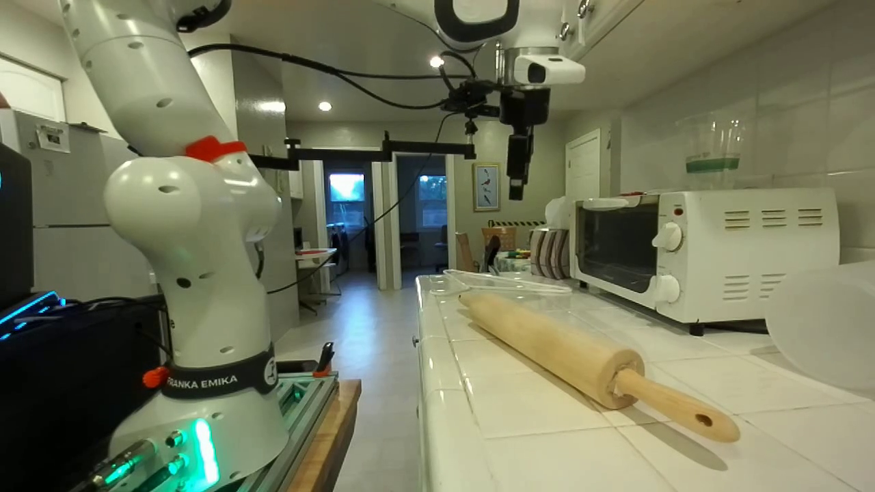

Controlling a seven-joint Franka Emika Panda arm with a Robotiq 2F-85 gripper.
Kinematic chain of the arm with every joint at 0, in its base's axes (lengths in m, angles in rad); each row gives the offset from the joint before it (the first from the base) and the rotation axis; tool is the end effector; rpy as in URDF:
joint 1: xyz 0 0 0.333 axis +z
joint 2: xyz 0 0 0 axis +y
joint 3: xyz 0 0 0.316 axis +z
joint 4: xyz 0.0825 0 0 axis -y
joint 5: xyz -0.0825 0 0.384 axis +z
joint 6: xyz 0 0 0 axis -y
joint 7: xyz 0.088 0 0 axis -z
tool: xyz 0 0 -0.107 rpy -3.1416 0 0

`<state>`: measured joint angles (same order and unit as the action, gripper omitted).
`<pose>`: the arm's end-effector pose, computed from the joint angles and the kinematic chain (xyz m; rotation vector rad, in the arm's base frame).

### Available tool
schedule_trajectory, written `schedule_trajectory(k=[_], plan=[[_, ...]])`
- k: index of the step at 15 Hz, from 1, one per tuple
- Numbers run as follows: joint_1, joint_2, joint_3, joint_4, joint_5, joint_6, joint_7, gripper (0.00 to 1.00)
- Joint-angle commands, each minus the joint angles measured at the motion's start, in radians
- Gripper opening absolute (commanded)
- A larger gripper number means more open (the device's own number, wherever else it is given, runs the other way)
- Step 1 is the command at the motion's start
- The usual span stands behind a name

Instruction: Open the door of the open

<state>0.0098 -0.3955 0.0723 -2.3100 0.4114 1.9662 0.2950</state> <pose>0.4355 0.0643 0.5063 -2.7356 0.5091 0.0204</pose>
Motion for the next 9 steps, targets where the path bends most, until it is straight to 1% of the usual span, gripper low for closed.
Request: schedule_trajectory(k=[1,2,4,5,7,9], plan=[[0.004,-0.047,0.060,-0.067,0.016,0.202,0.154,1.00],[0.005,-0.051,0.078,-0.085,0.011,0.266,0.196,1.00],[0.011,-0.068,0.100,-0.120,0.036,0.353,0.288,1.00],[0.015,-0.016,0.076,-0.057,-0.002,0.282,0.217,1.00],[0.017,-0.031,0.091,-0.084,0.001,0.328,0.266,1.00],[0.017,-0.040,0.092,-0.093,0.002,0.335,0.277,1.00]])
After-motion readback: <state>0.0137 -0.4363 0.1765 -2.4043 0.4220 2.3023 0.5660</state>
